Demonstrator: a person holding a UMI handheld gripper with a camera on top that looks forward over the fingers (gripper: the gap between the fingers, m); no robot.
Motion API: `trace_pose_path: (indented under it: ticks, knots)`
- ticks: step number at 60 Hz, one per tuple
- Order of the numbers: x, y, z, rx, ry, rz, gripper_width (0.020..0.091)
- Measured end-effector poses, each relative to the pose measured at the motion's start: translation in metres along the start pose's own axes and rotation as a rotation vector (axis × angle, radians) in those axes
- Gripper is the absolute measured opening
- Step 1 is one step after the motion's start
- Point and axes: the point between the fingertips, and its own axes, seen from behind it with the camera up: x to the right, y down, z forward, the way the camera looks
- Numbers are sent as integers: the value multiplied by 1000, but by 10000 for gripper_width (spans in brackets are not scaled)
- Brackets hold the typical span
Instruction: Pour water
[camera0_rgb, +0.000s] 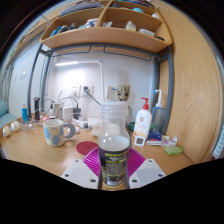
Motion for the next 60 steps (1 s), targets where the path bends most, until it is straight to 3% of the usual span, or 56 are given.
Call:
trace_pose_path:
  ticks: [10,26,44,60]
  knots:
    - [-2,0,-1,-8,-10,-6,250]
    - [2,-19,-6,1,-5,-76,250]
    - [-16,-80,43,46,64,-922,250]
    - [-71,-115,90,176,101,-1538,250]
